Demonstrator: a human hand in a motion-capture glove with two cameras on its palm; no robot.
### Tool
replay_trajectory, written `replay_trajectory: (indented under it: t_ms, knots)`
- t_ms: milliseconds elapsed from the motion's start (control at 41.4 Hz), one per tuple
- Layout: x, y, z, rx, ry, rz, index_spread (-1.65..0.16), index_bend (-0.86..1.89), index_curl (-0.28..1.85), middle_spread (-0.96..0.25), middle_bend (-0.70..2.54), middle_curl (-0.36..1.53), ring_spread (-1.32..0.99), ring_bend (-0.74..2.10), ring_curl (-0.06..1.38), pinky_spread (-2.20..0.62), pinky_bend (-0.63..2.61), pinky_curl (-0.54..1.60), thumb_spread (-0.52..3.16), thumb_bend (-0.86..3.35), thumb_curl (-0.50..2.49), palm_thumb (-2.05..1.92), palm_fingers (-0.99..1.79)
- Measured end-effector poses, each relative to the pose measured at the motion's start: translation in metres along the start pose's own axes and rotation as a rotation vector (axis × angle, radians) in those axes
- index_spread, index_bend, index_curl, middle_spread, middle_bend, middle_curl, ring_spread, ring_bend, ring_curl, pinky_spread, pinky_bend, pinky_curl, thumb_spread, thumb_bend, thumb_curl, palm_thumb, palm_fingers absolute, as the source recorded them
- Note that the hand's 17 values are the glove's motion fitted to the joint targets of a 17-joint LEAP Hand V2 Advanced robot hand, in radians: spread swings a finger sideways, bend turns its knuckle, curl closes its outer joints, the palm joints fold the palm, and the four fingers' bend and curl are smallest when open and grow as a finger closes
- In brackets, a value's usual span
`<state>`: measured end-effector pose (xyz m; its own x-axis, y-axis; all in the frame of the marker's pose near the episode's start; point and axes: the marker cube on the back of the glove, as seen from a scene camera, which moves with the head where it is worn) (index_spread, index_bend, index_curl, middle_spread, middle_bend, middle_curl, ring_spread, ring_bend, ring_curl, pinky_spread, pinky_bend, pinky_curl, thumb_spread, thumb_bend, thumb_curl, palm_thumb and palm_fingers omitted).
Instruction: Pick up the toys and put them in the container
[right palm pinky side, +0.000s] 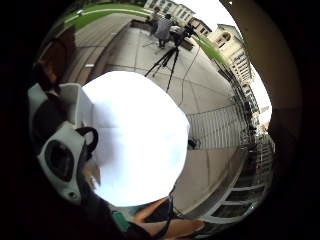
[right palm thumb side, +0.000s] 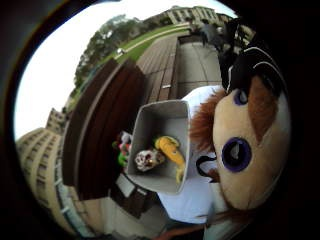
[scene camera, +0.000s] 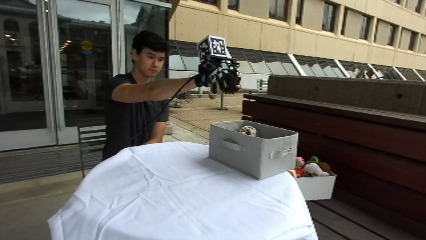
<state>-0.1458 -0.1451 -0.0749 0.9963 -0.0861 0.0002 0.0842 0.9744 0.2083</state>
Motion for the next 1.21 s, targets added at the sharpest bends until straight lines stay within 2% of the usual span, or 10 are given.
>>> replay_trajectory:
  t_ms: [121, 290, 411, 435, 459, 483, 555, 676, 918, 1208]
  knots:
    - [-0.071, 0.014, 0.014, -0.033, -0.008, -0.086, -0.40, 0.16, 0.58, -0.43, 0.68, 0.71, -0.44, 1.17, 0.54, -0.46, 0.94, 0.40, 0.43, 0.28, 0.85, 0.68, 1.03]
    - [-0.131, 0.023, 0.045, -0.049, -0.016, -0.161, -0.41, 0.15, 0.61, -0.45, 0.65, 0.74, -0.44, 1.17, 0.54, -0.46, 0.94, 0.41, 0.44, 0.27, 0.89, 0.67, 1.02]
    - [-0.133, 0.033, 0.061, -0.286, -0.111, -0.230, -0.41, 0.08, 0.60, -0.46, 0.65, 0.76, -0.44, 1.17, 0.54, -0.46, 0.98, 0.42, 0.47, 0.22, 0.90, 0.62, 0.96]
    - [-0.129, 0.030, 0.066, -0.310, -0.112, -0.224, -0.40, -0.04, 0.56, -0.45, 0.59, 0.74, -0.43, 1.18, 0.54, -0.46, 1.05, 0.43, 0.54, 0.15, 0.88, 0.52, 0.85]
    - [-0.126, 0.028, 0.070, -0.309, -0.102, -0.206, -0.39, -0.03, 0.55, -0.44, 0.59, 0.74, -0.43, 1.21, 0.55, -0.46, 1.06, 0.44, 0.60, 0.11, 0.86, 0.47, 0.83]
    - [-0.123, 0.025, 0.073, -0.296, -0.092, -0.187, -0.37, -0.22, 0.47, -0.37, 0.44, 0.70, -0.39, 1.21, 0.54, -0.44, 1.20, 0.48, 0.73, -0.07, 0.76, 0.18, 0.50]
    - [-0.117, 0.023, 0.071, -0.247, -0.076, -0.168, -0.34, -0.15, 0.44, -0.26, 0.31, 0.68, -0.30, 1.22, 0.57, -0.38, 1.41, 0.55, 0.79, -0.19, 0.65, -0.12, 0.10]
    - [-0.106, 0.032, 0.052, -0.150, -0.025, -0.184, -0.32, -0.02, 0.32, -0.16, 0.27, 0.62, -0.20, 1.09, 0.49, -0.27, 1.53, 0.53, 0.84, -0.19, 0.53, -0.23, -0.05]
    - [-0.002, 0.036, 0.051, -0.133, 0.029, -0.139, -0.33, 0.16, 0.29, -0.10, 0.29, 0.58, -0.12, 0.84, 0.37, -0.12, 1.43, 0.46, 0.89, -0.17, 0.35, -0.24, -0.12]
    - [0.144, 0.062, 0.086, -0.121, 0.108, -0.049, -0.33, 0.15, 0.29, -0.08, 0.25, 0.54, -0.18, 0.73, 0.32, -0.11, 1.25, 0.39, 0.94, -0.15, 0.22, -0.21, -0.06]
